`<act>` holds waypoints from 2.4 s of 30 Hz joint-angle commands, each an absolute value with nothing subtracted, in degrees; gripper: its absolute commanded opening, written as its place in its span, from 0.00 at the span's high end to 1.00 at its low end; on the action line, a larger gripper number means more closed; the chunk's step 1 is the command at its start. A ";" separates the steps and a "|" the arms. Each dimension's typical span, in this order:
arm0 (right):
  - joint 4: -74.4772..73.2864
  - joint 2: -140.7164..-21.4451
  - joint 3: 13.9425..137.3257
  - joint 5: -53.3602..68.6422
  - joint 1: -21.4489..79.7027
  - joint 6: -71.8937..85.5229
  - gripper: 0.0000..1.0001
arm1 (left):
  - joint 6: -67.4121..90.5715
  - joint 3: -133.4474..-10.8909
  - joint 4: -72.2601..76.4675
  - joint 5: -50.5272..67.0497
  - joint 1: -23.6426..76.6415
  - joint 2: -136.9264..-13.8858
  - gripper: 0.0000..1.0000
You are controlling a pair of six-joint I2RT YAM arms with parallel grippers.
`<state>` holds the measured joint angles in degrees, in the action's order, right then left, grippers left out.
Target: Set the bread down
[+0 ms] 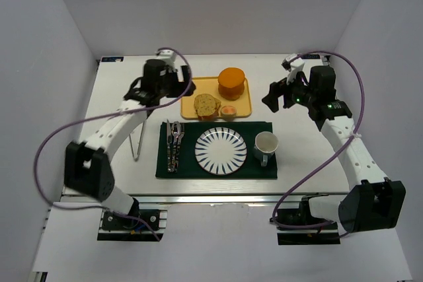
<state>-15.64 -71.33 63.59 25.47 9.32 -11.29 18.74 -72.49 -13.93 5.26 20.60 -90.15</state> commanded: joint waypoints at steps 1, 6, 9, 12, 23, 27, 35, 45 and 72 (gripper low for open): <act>-15.99 -67.59 61.88 32.66 8.79 -21.20 0.11 | 18.02 -67.25 -21.59 5.26 13.92 -78.96 0.20; -20.82 -67.23 60.20 46.83 8.52 -34.36 0.93 | 17.84 -57.86 -30.48 6.16 3.09 -69.27 1.00; -22.06 -68.37 60.99 49.29 8.44 -35.85 0.92 | 17.67 -54.85 -35.67 1.25 -2.35 -65.48 0.89; -23.47 -68.38 60.82 50.88 8.79 -36.56 0.14 | 17.14 -51.95 -39.02 -5.26 -4.13 -65.30 0.28; -22.24 -67.59 57.83 49.05 8.96 -33.84 0.11 | 4.75 -49.91 -29.89 -2.56 -4.22 -81.28 0.12; -21.10 -67.68 57.83 48.08 8.88 -33.05 0.11 | 2.73 -52.11 -27.52 -0.97 -4.22 -88.93 0.12; -20.65 -68.55 58.27 47.90 8.88 -32.34 0.11 | 1.58 -52.91 -23.83 -1.93 -4.22 -94.40 0.22; -22.06 -69.17 59.33 47.29 8.88 -33.49 0.11 | 4.74 -50.71 -21.00 -0.09 -4.22 -90.54 0.91; -20.83 -67.68 57.75 47.90 8.61 -32.52 0.11 | 25.49 -57.92 -17.14 31.82 12.65 -82.88 0.55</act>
